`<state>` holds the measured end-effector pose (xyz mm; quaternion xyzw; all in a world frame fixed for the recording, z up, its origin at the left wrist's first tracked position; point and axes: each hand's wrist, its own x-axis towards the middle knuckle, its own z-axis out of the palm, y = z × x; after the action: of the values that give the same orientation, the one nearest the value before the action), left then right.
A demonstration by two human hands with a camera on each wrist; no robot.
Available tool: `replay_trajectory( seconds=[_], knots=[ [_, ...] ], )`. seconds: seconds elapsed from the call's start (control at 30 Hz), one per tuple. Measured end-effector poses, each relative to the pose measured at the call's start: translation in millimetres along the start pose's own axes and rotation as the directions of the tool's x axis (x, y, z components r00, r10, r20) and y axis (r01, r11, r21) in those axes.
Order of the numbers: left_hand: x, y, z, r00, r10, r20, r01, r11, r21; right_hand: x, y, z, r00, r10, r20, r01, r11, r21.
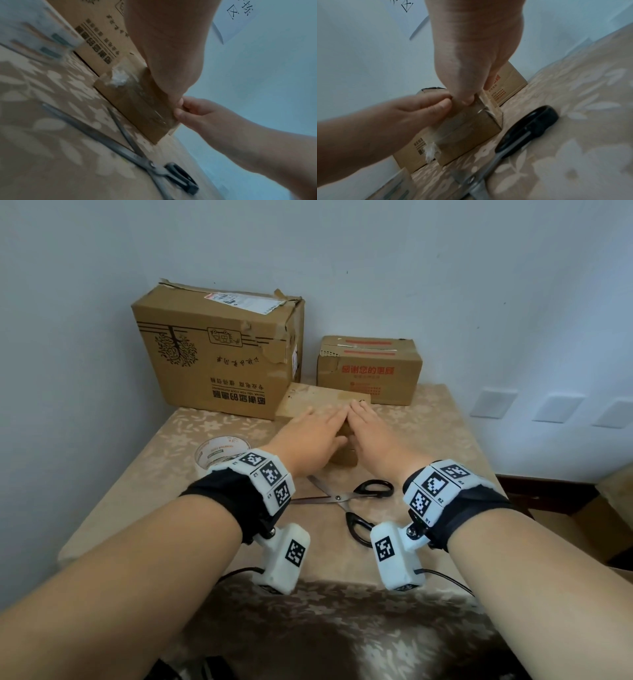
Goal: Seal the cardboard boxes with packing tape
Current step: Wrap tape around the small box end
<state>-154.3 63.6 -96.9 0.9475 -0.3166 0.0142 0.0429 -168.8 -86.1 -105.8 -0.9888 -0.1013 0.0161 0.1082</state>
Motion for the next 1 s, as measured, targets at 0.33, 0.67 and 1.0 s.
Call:
replay_trajectory(
  seconds=[0.33,0.67,1.0],
  knots=[
    [-30,-61,-22,0.949,-0.309,-0.066,0.304,0.95,-0.076,-10,-11,-6,0.976,0.211,0.056,-0.211,0.977,-0.008],
    [-84,-75,-13,0.916,-0.391,0.095,0.402,0.901,-0.166,-26,-70,-11,0.963,-0.087,-0.256,0.151,0.959,0.241],
    [-88,-20,-55,0.961,-0.246,-0.124,0.075,0.665,-0.744,-40,-81,-35,0.995,-0.079,-0.06,0.099,0.75,0.654]
  ],
)
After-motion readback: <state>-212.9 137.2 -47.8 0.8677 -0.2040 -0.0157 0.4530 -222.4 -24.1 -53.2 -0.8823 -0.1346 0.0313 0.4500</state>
